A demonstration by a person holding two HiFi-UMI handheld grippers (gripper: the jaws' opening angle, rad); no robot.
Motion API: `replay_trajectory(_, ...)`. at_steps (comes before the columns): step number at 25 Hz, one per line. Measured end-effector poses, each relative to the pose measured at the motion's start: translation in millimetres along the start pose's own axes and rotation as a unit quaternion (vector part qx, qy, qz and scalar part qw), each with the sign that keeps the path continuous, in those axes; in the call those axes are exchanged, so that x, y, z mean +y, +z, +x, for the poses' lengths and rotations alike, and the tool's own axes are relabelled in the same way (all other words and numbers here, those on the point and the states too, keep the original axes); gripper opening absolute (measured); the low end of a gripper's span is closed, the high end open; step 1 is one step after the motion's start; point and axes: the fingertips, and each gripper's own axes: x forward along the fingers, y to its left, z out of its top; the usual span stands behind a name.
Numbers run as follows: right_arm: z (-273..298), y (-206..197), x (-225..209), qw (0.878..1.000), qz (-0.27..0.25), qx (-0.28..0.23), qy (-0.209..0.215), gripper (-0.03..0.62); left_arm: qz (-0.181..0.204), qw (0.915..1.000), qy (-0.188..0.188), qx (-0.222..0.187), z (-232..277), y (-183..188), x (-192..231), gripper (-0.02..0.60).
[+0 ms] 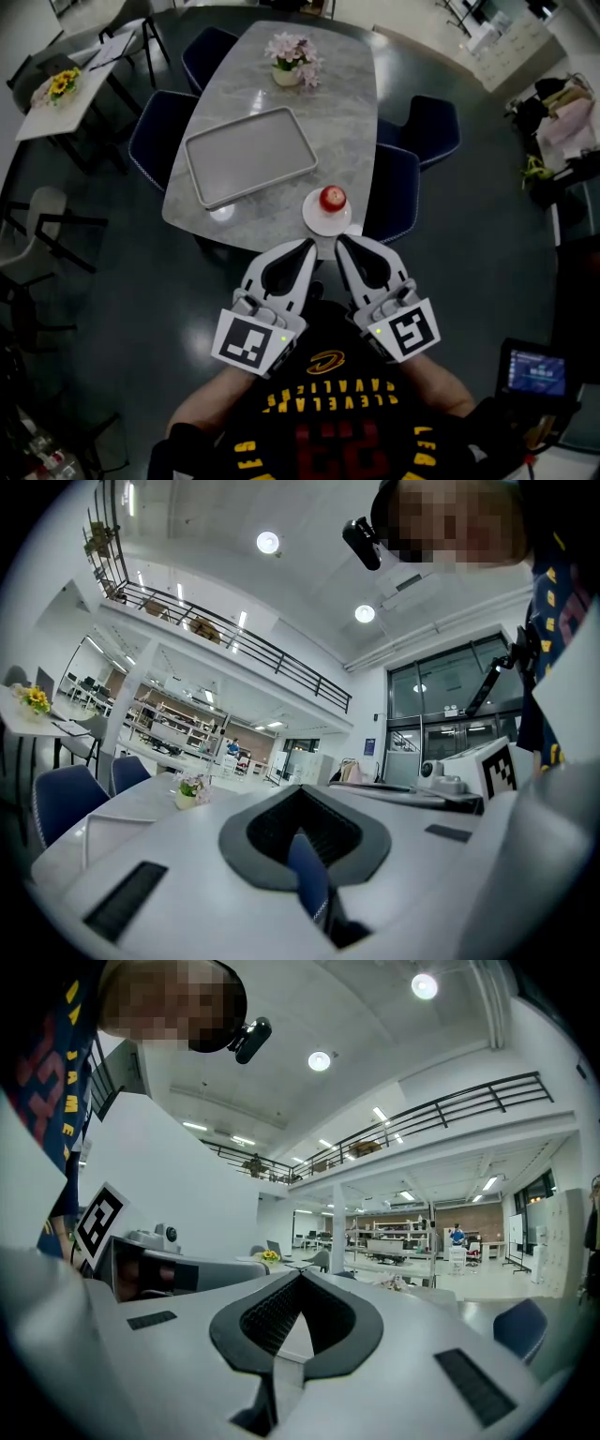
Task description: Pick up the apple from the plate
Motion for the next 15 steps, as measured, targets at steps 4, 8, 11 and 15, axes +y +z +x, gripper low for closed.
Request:
replay_trajectory(4,0.0,1.3,2.2,1.000,-0.004,0.001,0.003,0.005,-0.001,1.0000,0.001,-0.002,-0.6,1.4,-0.4,0.002)
replay_trajectory(8,1.3,1.2,2.5,1.000,-0.007,0.002,0.007,0.005,-0.001,1.0000,0.005,-0.007,-0.3,1.8,0.7,0.002)
replay_trajectory(11,1.4,-0.1,2.2,1.000,-0.009,0.001,0.009,0.005,-0.003,0.9999,0.008,-0.008,-0.1,0.2,1.3,0.002)
replay_trajectory(15,1.2,-2.2,1.4,1.000,-0.009,0.004,0.010,0.005,-0.006,0.9999,0.007,-0.006,0.9,-2.3,0.1,0.002)
